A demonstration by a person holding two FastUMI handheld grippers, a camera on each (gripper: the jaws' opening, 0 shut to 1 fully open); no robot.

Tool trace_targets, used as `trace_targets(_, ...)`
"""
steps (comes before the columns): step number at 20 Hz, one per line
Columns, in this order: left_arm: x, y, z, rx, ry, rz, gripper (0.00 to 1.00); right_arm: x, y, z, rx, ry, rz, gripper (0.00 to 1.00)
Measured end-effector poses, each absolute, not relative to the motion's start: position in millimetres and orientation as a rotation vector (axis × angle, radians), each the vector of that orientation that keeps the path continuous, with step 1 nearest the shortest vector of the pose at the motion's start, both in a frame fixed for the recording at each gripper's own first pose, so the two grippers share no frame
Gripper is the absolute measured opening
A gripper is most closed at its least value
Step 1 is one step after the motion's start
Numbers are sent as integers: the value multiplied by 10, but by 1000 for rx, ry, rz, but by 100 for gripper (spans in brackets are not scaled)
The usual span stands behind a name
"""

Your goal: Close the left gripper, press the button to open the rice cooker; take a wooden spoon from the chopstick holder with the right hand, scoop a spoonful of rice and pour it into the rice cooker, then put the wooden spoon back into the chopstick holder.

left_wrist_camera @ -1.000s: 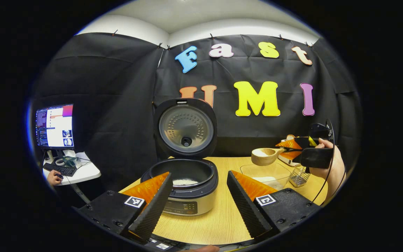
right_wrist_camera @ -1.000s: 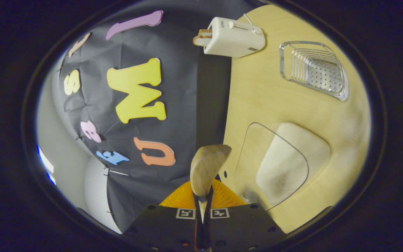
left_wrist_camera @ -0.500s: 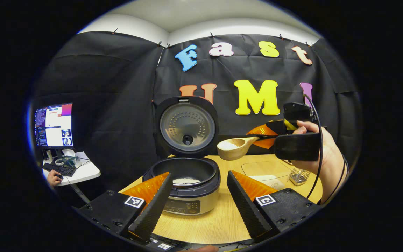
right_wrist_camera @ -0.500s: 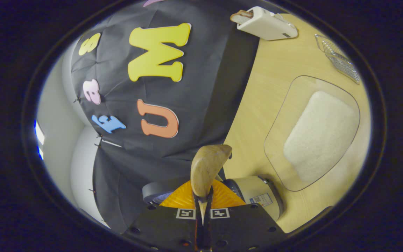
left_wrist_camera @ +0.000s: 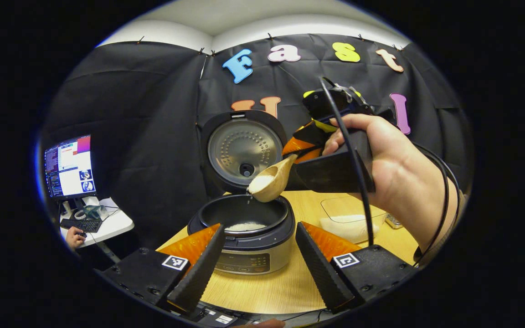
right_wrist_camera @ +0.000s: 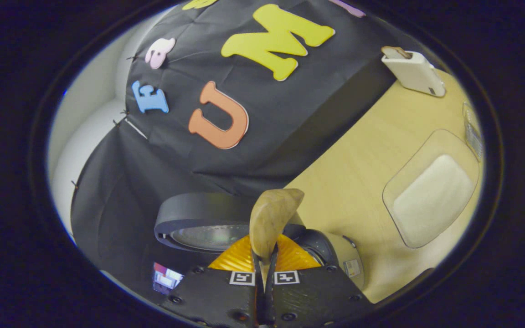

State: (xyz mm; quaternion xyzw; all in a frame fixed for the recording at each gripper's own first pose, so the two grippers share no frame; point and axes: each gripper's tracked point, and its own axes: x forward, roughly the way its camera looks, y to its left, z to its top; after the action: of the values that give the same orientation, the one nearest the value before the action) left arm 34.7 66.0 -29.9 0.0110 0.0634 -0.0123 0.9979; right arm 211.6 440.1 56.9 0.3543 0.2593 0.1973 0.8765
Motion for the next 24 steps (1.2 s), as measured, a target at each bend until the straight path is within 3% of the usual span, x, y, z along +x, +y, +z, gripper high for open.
trace_targets(10, 413, 712, -395, -5, 153, -35, 99, 2176, 4462, 740, 427, 435, 354, 0)
trace_targets(24, 427, 721, -427, 11, 165, -33, 95, 1940, 5027, 1221, -118, 215, 455, 0)
